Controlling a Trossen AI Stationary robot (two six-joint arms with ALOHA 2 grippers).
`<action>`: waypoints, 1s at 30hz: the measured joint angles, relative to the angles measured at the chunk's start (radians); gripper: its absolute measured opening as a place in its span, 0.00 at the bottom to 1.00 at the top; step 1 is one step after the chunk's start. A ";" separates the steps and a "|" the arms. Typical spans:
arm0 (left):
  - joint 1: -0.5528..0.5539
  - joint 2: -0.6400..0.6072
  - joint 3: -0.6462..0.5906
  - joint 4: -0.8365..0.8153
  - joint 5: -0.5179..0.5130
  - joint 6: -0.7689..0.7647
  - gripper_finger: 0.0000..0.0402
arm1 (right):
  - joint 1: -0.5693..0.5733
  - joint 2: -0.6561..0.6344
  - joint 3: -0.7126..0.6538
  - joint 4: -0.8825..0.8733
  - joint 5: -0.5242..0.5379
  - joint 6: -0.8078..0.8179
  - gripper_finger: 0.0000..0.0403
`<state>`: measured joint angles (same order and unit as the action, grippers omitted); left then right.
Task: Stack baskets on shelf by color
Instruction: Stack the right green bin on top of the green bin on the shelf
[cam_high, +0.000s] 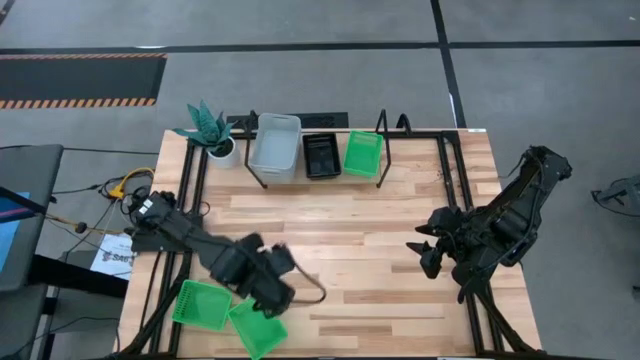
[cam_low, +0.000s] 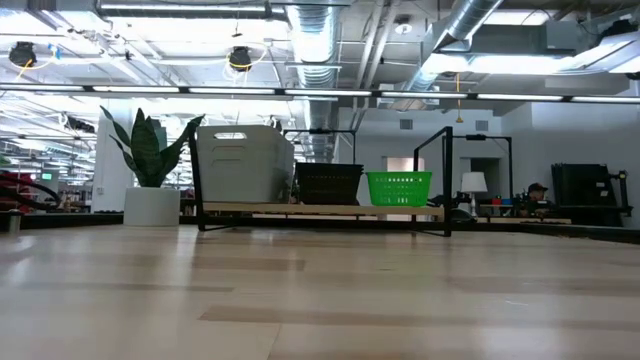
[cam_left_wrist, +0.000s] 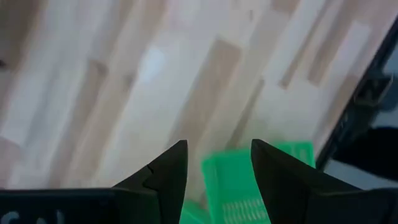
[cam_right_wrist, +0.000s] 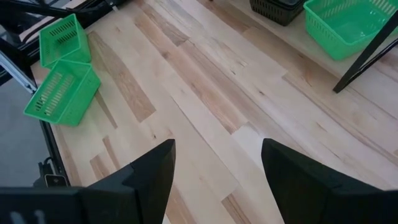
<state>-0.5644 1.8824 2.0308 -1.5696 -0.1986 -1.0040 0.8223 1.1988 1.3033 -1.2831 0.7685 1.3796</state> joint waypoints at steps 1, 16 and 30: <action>-0.017 -0.001 -0.025 0.012 0.017 -0.018 0.41 | 0.000 0.000 0.000 0.000 0.000 0.000 0.66; -0.184 0.000 -0.324 0.510 0.134 -0.209 0.41 | 0.000 0.000 0.000 0.003 -0.008 0.000 0.66; -0.228 0.001 -0.391 0.669 0.123 -0.357 0.41 | 0.000 0.000 0.000 0.018 -0.011 0.000 0.66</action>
<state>-0.7922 1.8832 1.6398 -0.9002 -0.0753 -1.3605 0.8227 1.1992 1.3033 -1.2655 0.7580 1.3800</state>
